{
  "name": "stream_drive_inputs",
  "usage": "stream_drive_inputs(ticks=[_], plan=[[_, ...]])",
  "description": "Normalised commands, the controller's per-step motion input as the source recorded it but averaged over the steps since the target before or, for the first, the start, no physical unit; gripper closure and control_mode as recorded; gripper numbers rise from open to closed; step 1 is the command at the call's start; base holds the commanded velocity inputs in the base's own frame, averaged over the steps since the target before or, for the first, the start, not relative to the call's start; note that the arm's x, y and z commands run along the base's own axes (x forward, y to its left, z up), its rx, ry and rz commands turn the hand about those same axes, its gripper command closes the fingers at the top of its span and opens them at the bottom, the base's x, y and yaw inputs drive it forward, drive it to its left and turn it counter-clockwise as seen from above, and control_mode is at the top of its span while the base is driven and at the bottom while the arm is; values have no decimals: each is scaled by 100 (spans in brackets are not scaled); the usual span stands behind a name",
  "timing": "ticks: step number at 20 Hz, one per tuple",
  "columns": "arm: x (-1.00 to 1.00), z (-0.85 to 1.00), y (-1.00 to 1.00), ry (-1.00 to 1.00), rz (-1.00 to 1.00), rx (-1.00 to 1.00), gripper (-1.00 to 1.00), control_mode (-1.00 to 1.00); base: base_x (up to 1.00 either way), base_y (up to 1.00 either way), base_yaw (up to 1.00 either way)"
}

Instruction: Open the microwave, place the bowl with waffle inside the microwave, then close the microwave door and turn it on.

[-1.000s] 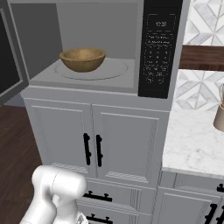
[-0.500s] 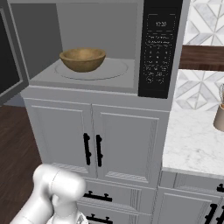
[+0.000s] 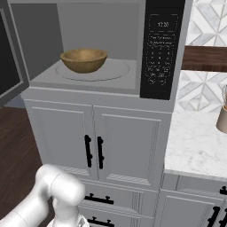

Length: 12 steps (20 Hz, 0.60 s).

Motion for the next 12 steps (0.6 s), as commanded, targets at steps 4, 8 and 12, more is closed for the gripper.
stream_drive_inputs(ticks=[4,8,12], plan=[[100,-69,12,0,-36,-26,100,-100,0,0,0],[100,-33,0,0,-32,-15,100,-100,0,0,0],[86,-1,-18,-5,-32,-8,100,-100,0,0,0]])
